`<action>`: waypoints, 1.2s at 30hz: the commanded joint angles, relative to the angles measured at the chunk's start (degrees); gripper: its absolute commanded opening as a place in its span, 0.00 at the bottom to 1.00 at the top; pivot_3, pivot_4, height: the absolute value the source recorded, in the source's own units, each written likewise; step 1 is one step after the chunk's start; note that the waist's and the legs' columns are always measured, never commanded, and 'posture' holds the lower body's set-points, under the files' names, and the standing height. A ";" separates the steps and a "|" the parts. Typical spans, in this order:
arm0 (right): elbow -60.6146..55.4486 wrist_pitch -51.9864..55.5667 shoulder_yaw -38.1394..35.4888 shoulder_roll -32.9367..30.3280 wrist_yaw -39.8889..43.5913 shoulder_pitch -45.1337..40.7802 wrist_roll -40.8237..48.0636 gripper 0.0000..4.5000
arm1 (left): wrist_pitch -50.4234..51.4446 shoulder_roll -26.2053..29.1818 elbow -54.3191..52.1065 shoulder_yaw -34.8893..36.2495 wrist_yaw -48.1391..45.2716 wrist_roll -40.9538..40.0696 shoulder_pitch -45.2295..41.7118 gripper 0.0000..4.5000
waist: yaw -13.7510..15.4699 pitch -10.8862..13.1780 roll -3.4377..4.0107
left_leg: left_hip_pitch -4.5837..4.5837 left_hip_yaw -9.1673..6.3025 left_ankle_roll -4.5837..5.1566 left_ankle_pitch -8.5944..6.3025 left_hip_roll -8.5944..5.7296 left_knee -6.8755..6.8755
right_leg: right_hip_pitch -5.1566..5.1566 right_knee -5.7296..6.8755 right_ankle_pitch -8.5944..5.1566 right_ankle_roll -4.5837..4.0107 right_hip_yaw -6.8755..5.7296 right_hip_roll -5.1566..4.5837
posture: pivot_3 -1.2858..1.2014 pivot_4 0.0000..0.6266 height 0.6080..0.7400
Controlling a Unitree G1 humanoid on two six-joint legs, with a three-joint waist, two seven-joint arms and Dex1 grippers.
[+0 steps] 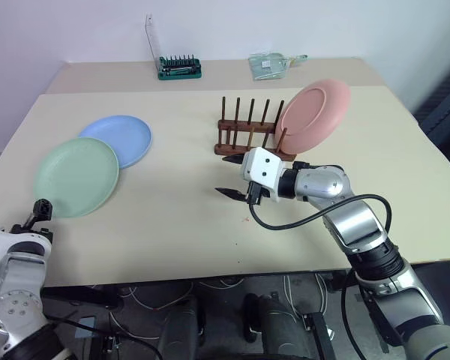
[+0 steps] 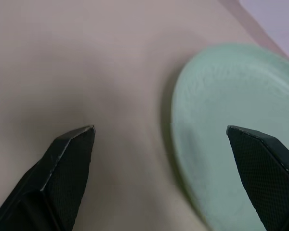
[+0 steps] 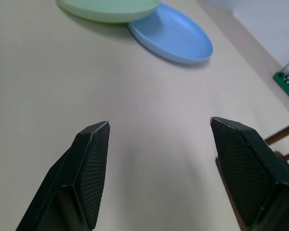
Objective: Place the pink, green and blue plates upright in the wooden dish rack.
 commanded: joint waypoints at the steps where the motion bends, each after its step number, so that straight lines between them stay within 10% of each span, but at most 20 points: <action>1: -0.50 -1.61 -1.01 0.46 -0.58 -1.42 -0.36 0.76 | 3.25 1.42 1.96 -1.59 1.09 -2.75 -1.53 0.95 | 0.05 0.00 0.00 | 0.00 0.00 0.00 0.00 -0.01 0.00 | 0.00 0.00 0.00 0.00 -0.01 -0.01 | 0.52 0.24 0.92; 10: -0.37 -3.31 -1.00 0.52 -1.52 -1.04 -2.12 0.76 | 3.62 1.79 3.58 -3.21 1.77 -4.46 -3.77 0.02 | -0.17 0.00 -0.03 | -0.01 0.01 0.00 0.01 -0.03 0.00 | 0.00 -0.01 0.01 -0.01 0.00 -0.02 | 0.52 0.24 0.92; 18: -1.14 -3.89 -2.15 0.18 0.44 -0.88 0.05 0.76 | -1.40 1.34 2.46 -2.75 -1.54 -5.27 -2.35 0.01 | -0.36 -0.01 -0.03 | 0.00 0.03 0.05 0.04 -0.02 -0.02 | -0.01 0.00 0.01 -0.01 0.00 0.02 | 0.52 0.24 0.92; 23: -0.99 -5.44 -2.61 0.51 3.30 -3.82 2.05 0.99 | -4.11 5.06 -5.66 -9.24 -5.40 -0.32 -3.91 0.00 | -0.04 0.09 -0.19 | -0.03 0.01 -0.03 0.01 -0.01 -0.01 | -0.03 0.00 0.02 -0.03 -0.01 0.01 | 0.52 0.24 0.92; 36: 24.34 -35.74 8.04 4.44 -15.24 -19.50 -28.35 0.99 | 6.71 4.22 -9.57 -36.63 4.01 14.50 -34.86 0.00 | -1.18 0.12 -0.33 | -0.05 0.25 0.10 0.18 -0.17 -0.10 | -0.06 -0.02 0.26 0.11 0.07 0.07 | 0.52 0.24 0.92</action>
